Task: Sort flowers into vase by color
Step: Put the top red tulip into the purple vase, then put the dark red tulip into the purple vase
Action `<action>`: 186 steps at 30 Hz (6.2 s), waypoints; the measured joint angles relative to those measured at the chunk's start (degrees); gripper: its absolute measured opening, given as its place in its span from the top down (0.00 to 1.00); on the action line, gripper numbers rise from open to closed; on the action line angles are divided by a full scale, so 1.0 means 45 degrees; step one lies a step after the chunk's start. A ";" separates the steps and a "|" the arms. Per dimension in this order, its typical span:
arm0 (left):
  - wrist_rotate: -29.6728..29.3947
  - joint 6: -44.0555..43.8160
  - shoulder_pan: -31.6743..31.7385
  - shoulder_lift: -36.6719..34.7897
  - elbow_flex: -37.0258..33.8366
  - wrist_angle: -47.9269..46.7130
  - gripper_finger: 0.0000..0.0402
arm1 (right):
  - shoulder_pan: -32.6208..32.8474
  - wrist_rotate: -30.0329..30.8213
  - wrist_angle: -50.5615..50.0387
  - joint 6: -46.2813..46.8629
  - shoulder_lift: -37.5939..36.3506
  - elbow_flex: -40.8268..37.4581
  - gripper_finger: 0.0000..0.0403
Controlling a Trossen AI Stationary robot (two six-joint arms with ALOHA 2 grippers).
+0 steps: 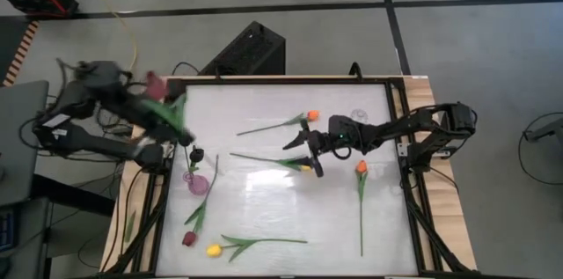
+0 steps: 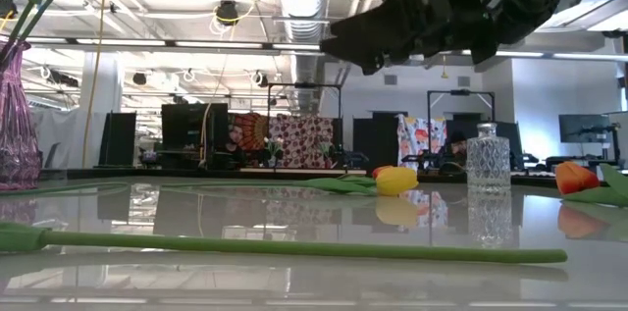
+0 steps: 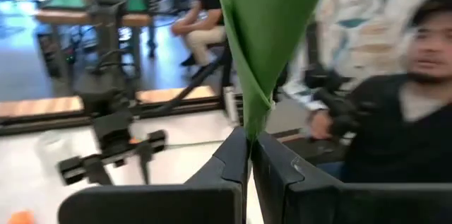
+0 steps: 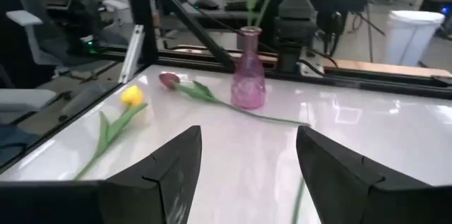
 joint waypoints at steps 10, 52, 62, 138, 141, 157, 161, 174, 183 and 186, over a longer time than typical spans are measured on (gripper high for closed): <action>-0.0435 -0.0357 -0.2188 -0.1515 -0.1789 -0.1383 1.00 | 0.0045 0.0006 0.0021 -0.0032 -0.0001 0.0004 0.36; -0.4902 -0.2137 -0.2333 -0.4855 -0.5067 -0.4563 1.00 | 0.0042 0.0049 -0.0142 -0.0040 -0.0005 0.0000 0.36; -0.5173 -0.2110 -0.2329 -0.4850 -0.5013 -0.5128 1.00 | 0.0042 0.0049 -0.0142 -0.0045 -0.0007 0.0000 0.36; -1.0308 -0.5384 -0.2333 -0.4515 -0.3320 -0.8972 0.76 | 0.0575 0.1491 -0.0824 0.0062 0.2760 0.6342 0.41; -1.4287 -0.4350 -0.2333 -0.4510 -0.2995 -0.8848 0.76 | 0.0570 0.1505 -0.0844 0.0062 0.4090 0.8397 0.47; -1.8292 -0.3615 -0.2329 -0.4505 -0.2977 -0.8800 0.76 | -0.0259 0.1768 -0.1033 0.0581 0.8831 1.6169 0.92; -1.8396 -0.3582 -0.2329 -0.4505 -0.2977 -0.8798 0.76 | -0.0177 0.1679 -0.0986 0.1045 1.0054 1.8199 0.93; -1.8295 -0.3788 -0.2329 -0.4505 -0.2982 -0.8793 0.76 | 0.0347 0.0848 -0.3121 0.0674 1.2060 2.1070 0.92; -1.6822 -0.4315 -0.2329 -0.4505 -0.2989 -0.8827 0.76 | -0.0713 -0.1604 -0.9480 -0.0337 0.9277 2.1109 0.94; -1.6479 -0.4641 -0.2329 -0.4510 -0.3201 -0.8819 0.76 | -0.1083 -0.1982 -1.4139 -0.2373 0.8135 2.1109 0.95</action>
